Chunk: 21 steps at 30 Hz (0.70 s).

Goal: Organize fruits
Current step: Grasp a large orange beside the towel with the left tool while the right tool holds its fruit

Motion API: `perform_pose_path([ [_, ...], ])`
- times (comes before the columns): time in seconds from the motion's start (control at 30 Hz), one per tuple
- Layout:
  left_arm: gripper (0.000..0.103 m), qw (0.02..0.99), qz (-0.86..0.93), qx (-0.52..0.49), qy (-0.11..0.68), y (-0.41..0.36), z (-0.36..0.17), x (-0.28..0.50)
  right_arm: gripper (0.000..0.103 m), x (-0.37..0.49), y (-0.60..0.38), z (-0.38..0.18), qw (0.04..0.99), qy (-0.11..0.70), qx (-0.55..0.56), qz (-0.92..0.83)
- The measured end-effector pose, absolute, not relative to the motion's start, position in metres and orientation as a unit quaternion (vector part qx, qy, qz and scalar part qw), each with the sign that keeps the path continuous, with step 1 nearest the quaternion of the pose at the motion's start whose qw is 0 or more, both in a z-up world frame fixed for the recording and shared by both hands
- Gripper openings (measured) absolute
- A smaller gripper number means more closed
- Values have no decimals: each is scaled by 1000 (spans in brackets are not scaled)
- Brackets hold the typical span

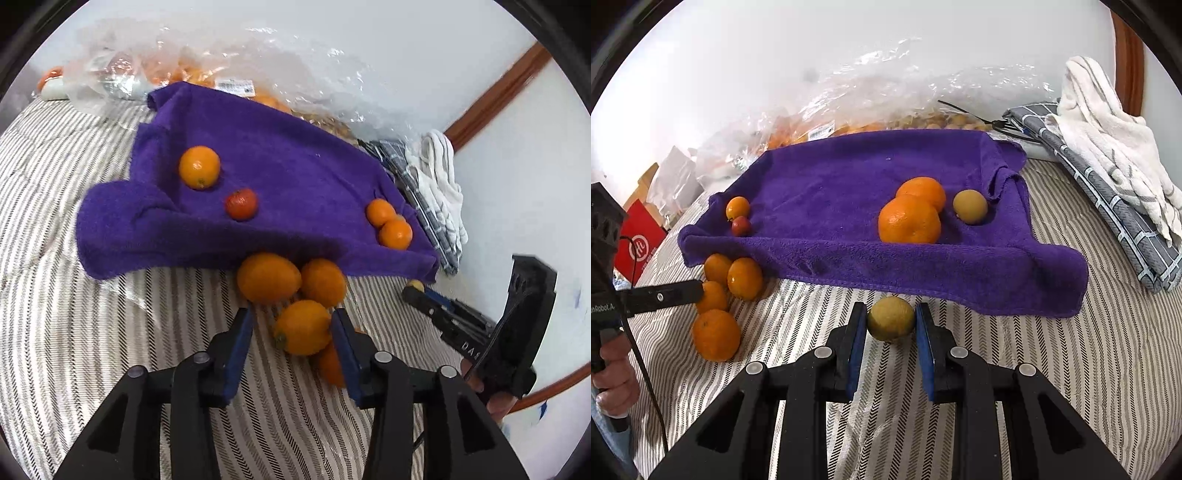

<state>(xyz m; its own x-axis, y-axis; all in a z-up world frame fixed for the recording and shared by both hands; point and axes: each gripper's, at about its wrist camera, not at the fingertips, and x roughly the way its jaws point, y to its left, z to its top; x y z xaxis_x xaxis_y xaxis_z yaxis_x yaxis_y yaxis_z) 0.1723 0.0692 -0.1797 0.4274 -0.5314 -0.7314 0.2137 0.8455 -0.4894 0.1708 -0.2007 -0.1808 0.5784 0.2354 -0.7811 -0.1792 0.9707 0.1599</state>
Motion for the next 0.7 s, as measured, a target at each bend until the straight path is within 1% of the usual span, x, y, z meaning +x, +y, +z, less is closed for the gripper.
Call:
perform_pose_path([
  [0.2,40,830,-232,-154,484,62,-181,170,26,169,-200,-181,888,443,27,121],
  [0.23,32,830,-232,-157,483,62,-181,170,26,169,-199,-180,888,442,24,122],
  [0.43,32,836,-228,-162,473,66,-178,167,26,167,-201,-179,890,438,29,125],
  [0.7,30,876,-202,-142,416,78,-150,156,26,164,-207,-173,899,421,38,117],
])
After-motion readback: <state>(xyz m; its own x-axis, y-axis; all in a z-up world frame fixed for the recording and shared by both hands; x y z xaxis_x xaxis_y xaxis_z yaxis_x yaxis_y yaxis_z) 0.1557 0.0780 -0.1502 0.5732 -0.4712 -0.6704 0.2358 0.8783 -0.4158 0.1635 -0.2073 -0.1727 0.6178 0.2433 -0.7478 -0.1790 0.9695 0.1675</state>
